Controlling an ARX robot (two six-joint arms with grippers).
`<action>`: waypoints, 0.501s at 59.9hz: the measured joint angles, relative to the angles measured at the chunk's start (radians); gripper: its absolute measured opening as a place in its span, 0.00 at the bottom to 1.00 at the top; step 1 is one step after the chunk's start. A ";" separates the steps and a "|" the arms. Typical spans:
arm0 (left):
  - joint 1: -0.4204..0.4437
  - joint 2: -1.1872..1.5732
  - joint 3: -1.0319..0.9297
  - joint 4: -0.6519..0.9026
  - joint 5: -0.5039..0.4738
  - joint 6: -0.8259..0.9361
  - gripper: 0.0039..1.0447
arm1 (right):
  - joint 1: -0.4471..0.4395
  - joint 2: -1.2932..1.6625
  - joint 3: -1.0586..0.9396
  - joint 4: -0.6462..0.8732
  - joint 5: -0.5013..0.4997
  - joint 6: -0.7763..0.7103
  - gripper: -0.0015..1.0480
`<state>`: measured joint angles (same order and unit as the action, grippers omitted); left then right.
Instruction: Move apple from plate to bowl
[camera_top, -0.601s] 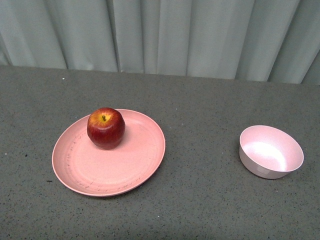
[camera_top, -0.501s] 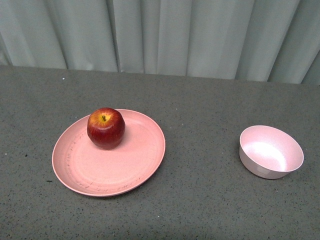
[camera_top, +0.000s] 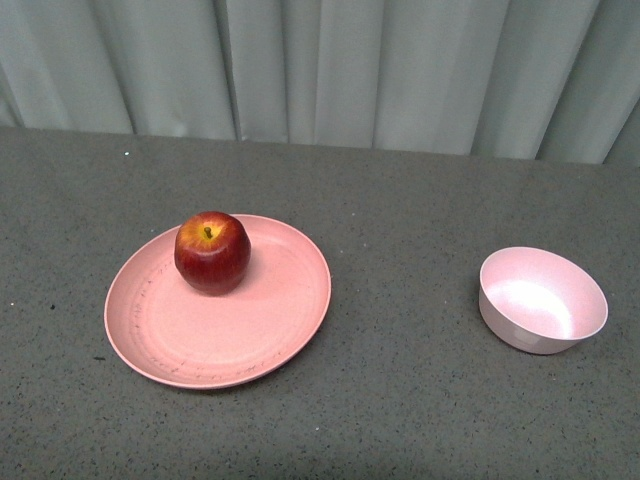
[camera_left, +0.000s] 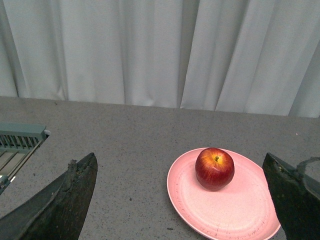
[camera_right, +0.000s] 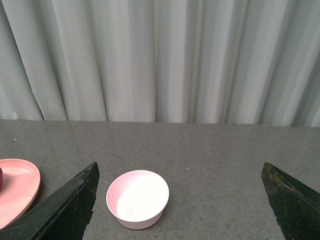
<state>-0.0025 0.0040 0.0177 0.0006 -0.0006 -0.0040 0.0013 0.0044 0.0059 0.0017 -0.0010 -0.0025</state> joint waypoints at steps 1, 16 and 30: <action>0.000 0.000 0.000 0.000 0.000 0.000 0.94 | 0.000 0.000 0.000 0.000 0.000 0.000 0.91; 0.000 0.000 0.000 0.000 0.000 0.000 0.94 | 0.000 0.000 0.000 0.000 0.000 0.000 0.91; 0.000 0.000 0.000 0.000 0.000 0.000 0.94 | 0.000 0.000 0.000 0.000 0.000 0.000 0.91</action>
<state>-0.0025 0.0040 0.0177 0.0006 -0.0006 -0.0044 0.0013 0.0044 0.0059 0.0017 -0.0013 -0.0025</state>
